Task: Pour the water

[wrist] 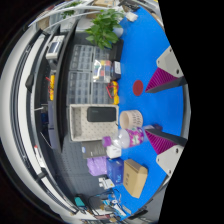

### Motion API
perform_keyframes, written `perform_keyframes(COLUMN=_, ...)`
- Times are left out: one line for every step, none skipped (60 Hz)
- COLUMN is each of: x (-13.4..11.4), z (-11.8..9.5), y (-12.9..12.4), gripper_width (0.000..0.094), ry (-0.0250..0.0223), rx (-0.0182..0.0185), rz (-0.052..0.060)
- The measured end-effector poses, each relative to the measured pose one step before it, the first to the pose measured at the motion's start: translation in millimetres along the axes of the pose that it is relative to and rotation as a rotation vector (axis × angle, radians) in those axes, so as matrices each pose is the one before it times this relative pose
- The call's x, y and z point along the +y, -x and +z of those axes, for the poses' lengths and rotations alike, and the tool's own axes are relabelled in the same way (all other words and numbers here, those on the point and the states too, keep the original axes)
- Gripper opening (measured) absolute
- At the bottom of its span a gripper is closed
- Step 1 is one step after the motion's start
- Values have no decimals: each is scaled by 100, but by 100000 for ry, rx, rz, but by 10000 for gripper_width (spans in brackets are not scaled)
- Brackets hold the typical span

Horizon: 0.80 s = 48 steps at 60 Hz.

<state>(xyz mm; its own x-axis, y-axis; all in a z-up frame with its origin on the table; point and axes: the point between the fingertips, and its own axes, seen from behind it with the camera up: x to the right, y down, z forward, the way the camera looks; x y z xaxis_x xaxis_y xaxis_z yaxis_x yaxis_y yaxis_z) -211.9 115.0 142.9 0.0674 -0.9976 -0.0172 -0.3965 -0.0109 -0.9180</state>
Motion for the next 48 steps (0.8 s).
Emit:
perform_keyframes(x=613, z=143, y=728, gripper_width=724, ry=694, rx=-758, rz=-27)
perform_keyframes(x=512, z=150, y=678, gripper_width=723, ry=745, rx=-845, rz=-32)
perform_keyframes(x=468, z=188, y=654, gripper_width=723, ry=712, rx=-691, rz=35)
perform_keyframes(x=392, z=182, y=555, gripper_width=725, ry=584, rx=-535, rz=69)
perform_keyframes(x=300, z=163, y=537, gripper_width=724, ry=386, rx=-573, rz=-19)
perform_keyframes(x=185, z=204, y=520, gripper_width=724, ry=199, rx=-660, rz=-36)
perform_keyframes(x=140, z=253, y=501, gripper_width=724, ry=62, rx=-730, rz=99)
perform_keyframes(x=111, z=284, y=460, gripper_width=726, ry=44, rx=-721, rz=205)
perform_keyframes(x=67, z=280, y=480, gripper_width=727, ry=-14, rx=-661, rz=278)
perform_keyframes(x=7, z=318, y=439, gripper_width=726, ry=-88, rx=-575, rz=209)
perform_keyframes(x=-8, z=352, y=396, gripper_width=727, ry=-81, rx=-489, rz=118)
perform_keyframes(x=-32, z=405, y=334, gripper_width=727, ry=-73, rx=-367, rz=-18)
perform_keyframes(x=-23, z=419, y=289, gripper_width=727, ry=-15, rx=-284, rz=-108)
perform_keyframes(x=-84, z=405, y=273, gripper_width=728, ry=-61, rx=-291, rz=-267)
perform_keyframes(x=-111, z=417, y=278, gripper_width=728, ry=-156, rx=-210, rz=-328)
perform_keyframes(x=-124, z=427, y=231, gripper_width=726, ry=-163, rx=-117, rz=-387)
perform_keyframes(x=-131, z=412, y=188, gripper_width=727, ry=-239, rx=56, rz=-372)
perform_keyframes(x=-173, z=431, y=144, gripper_width=726, ry=-315, rx=166, rz=-441)
perform_keyframes(x=-189, z=454, y=103, gripper_width=727, ry=-384, rx=301, rz=-457)
perform_keyframes(x=-182, z=436, y=54, gripper_width=727, ry=-383, rx=349, rz=-438)
perform_keyframes(x=-139, z=462, y=92, gripper_width=726, ry=-252, rx=339, rz=-322)
perform_keyframes(x=-120, z=442, y=73, gripper_width=724, ry=-158, rx=250, rz=-226)
perform_keyframes(x=-150, z=436, y=52, gripper_width=726, ry=-219, rx=239, rz=-265)
perform_keyframes(x=-161, z=454, y=22, gripper_width=727, ry=-268, rx=314, rz=-255)
perform_keyframes(x=-142, z=444, y=-10, gripper_width=727, ry=-209, rx=424, rz=-231)
perform_keyframes(x=-118, z=412, y=-40, gripper_width=731, ry=-137, rx=482, rz=-181)
perform_keyframes(x=-79, z=385, y=-29, gripper_width=732, ry=-76, rx=409, rz=-56)
perform_keyframes(x=-132, z=389, y=-18, gripper_width=730, ry=-103, rx=286, rz=-28)
perform_keyframes(x=-147, z=371, y=31, gripper_width=730, ry=-260, rx=137, rz=26)
perform_keyframes(x=-125, z=372, y=11, gripper_width=729, ry=-324, rx=136, rz=8)
perform_keyframes(x=-163, z=340, y=-3, gripper_width=730, ry=-366, rx=203, rz=-61)
perform_keyframes(x=-165, z=314, y=-15, gripper_width=731, ry=-441, rx=248, rz=-187)
perform_keyframes(x=-175, z=343, y=-59, gripper_width=731, ry=-496, rx=373, rz=-315)
perform_keyframes(x=-148, z=340, y=-70, gripper_width=731, ry=-533, rx=454, rz=-353)
perform_keyframes(x=-158, z=290, y=-68, gripper_width=732, ry=-539, rx=513, rz=-329)
perform_keyframes(x=-160, z=285, y=-47, gripper_width=730, ry=-596, rx=400, rz=-413)
perform_keyframes(x=-155, z=291, y=-19, gripper_width=729, ry=-757, rx=234, rz=-304)
perform_keyframes(x=-140, z=267, y=32, gripper_width=730, ry=-825, rx=209, rz=-119)
perform_keyframes(x=-87, z=257, y=3, gripper_width=728, ry=-695, rx=247, rz=168)
perform_keyframes(x=-46, z=247, y=46, gripper_width=723, ry=-639, rx=275, rz=321)
perform_keyframes(x=-42, z=198, y=84, gripper_width=708, ry=-777, rx=22, rz=343)
perform_keyframes(x=-90, z=207, y=143, gripper_width=693, ry=-1000, rx=-300, rz=239)
perform_keyframes(x=-20, z=180, y=138, gripper_width=677, ry=-966, rx=-321, rz=276)
perform_keyframes(x=64, z=73, y=-95, gripper_width=626, ry=-718, rx=-150, rz=356)
perform_keyframes(x=-100, z=166, y=-222, gripper_width=575, ry=-1400, rx=1018, rz=15)
perform_keyframes(x=-24, z=127, y=-115, gripper_width=524, ry=-939, rx=634, rz=-46)
perform_keyframes(x=-163, z=94, y=-46, gripper_width=522, ry=-1519, rx=305, rz=84)
perform_keyframes(x=-162, z=93, y=-13, gripper_width=511, ry=-1399, rx=-87, rz=584)
